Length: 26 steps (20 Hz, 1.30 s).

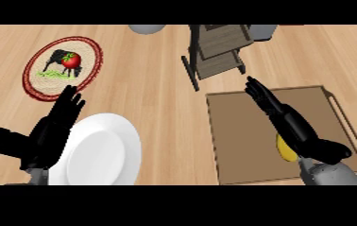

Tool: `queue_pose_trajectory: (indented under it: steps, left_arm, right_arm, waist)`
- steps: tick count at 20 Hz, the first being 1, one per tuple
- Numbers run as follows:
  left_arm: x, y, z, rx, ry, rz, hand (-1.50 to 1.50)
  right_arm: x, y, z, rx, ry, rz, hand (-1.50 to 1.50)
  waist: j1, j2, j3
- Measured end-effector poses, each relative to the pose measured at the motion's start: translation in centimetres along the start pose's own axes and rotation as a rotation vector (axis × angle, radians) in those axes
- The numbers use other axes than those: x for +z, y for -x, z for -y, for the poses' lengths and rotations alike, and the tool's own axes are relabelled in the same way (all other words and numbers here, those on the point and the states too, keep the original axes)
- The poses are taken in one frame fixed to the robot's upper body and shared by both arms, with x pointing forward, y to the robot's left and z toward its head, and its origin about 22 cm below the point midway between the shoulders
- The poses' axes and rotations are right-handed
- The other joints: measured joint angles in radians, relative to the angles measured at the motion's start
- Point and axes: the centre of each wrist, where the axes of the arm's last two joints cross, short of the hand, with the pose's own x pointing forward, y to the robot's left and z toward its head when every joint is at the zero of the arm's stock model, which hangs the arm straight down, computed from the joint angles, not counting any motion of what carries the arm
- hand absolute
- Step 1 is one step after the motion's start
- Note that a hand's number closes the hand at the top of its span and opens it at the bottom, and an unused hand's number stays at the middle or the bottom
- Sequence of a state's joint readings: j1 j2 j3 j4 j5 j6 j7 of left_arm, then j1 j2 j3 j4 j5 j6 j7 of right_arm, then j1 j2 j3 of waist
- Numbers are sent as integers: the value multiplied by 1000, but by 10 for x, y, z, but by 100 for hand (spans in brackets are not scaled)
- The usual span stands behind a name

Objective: Pick the lemon from the tray and place it in the tiered basket

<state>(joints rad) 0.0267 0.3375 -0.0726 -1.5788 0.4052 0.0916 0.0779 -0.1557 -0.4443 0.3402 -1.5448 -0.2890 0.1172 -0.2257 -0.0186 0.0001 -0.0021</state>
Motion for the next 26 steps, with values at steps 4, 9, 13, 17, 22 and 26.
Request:
queue_pose_trajectory:
  steps: [4,9,13,17,22,26]
  left_arm:
    - [10,14,-7,-61,-70,-41,0]
    - [28,34,-29,-137,-205,-124,0]
    - [40,52,-29,-169,-260,-166,0]
    - [40,63,-8,-194,-246,-162,0]
    - [37,66,9,-217,-214,-142,0]
    - [34,68,19,-232,-191,-127,0]
  right_arm:
    - [14,-14,37,179,279,16,150]
    - [58,-23,105,407,854,-56,-150]
    - [88,-21,112,414,1295,-10,-150]
    - [113,-21,73,444,1487,34,-150]
    - [152,-18,19,471,1480,-177,-150]
    - [184,-17,-12,515,1384,-411,-150]
  waist:
    - [-27,-10,0]
    - [-138,-25,-2]
    - [-154,-29,1]
    - [-112,-22,-1]
    - [-62,-8,-5]
    - [-32,7,-9]
